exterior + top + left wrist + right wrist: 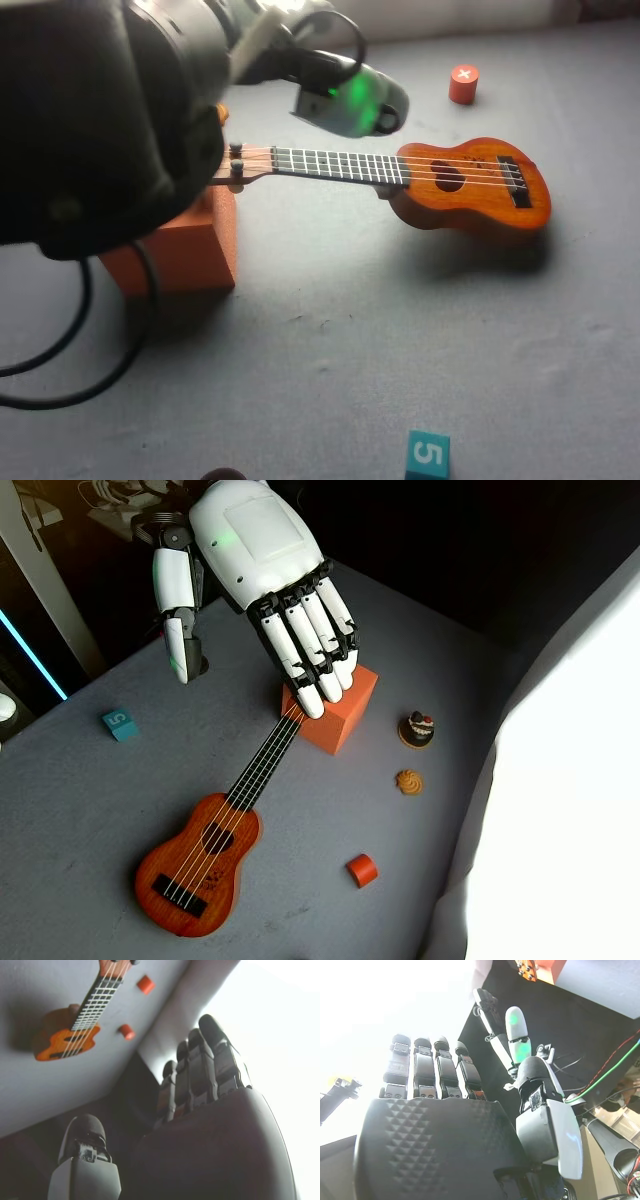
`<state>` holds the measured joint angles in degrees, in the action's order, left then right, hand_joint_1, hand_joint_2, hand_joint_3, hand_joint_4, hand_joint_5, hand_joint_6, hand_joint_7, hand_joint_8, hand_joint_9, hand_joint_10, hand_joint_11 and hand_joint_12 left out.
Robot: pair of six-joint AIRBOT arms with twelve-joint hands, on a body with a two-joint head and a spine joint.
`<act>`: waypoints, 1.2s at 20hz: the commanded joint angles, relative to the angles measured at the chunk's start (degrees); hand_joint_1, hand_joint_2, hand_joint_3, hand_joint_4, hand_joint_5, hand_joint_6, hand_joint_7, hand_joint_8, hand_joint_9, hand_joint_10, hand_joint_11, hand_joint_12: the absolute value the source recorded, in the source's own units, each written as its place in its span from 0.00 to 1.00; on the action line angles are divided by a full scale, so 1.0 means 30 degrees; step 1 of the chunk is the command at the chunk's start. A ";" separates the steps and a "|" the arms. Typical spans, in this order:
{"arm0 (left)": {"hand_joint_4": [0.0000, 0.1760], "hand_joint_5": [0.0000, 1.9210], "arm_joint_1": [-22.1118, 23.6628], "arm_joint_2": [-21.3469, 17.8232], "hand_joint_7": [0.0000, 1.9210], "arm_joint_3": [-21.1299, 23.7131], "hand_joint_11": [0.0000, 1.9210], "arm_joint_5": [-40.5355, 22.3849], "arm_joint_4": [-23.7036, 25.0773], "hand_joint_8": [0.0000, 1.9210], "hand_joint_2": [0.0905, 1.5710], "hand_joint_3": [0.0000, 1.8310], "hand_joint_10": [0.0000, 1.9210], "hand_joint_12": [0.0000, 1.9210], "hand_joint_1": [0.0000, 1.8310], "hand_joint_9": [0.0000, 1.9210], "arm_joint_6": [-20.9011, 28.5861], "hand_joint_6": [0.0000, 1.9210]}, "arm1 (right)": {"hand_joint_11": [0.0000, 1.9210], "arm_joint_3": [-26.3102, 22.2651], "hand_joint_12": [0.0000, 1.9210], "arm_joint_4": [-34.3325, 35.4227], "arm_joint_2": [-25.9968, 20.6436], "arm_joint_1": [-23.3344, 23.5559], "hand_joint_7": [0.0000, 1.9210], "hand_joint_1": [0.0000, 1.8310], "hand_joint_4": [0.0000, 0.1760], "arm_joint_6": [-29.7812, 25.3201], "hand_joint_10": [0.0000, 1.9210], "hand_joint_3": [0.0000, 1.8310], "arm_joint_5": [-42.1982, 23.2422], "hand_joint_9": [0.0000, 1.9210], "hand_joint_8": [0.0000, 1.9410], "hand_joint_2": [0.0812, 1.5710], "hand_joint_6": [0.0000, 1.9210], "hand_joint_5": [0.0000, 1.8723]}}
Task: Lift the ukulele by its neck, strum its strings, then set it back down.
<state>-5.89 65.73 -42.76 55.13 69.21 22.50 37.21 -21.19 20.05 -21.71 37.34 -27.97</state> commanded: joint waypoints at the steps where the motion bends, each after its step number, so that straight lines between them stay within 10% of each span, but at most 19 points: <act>1: 0.33 0.04 -0.0046 0.0185 0.08 -0.0043 0.00 -0.1172 0.2060 0.00 0.73 0.00 0.00 0.39 0.04 0.09 0.0179 0.00 | 0.00 -0.0005 0.00 0.0530 -0.0096 0.0181 0.02 0.00 0.00 -0.0096 0.00 0.02 -0.2017 0.00 0.01 0.77 0.02 0.04; 24: 0.29 0.04 -0.4763 0.4483 0.07 -0.4751 0.00 -0.0622 0.6107 0.00 0.70 0.00 0.00 0.34 0.09 0.08 0.2459 0.00 | 0.00 0.0010 0.00 0.1811 0.0078 0.0013 0.00 0.00 0.00 0.1044 0.00 0.02 -0.2781 0.00 0.00 0.81 0.04 0.01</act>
<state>-20.58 78.96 -57.19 52.29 82.56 30.00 37.21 -17.19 20.49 -22.11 40.40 -29.67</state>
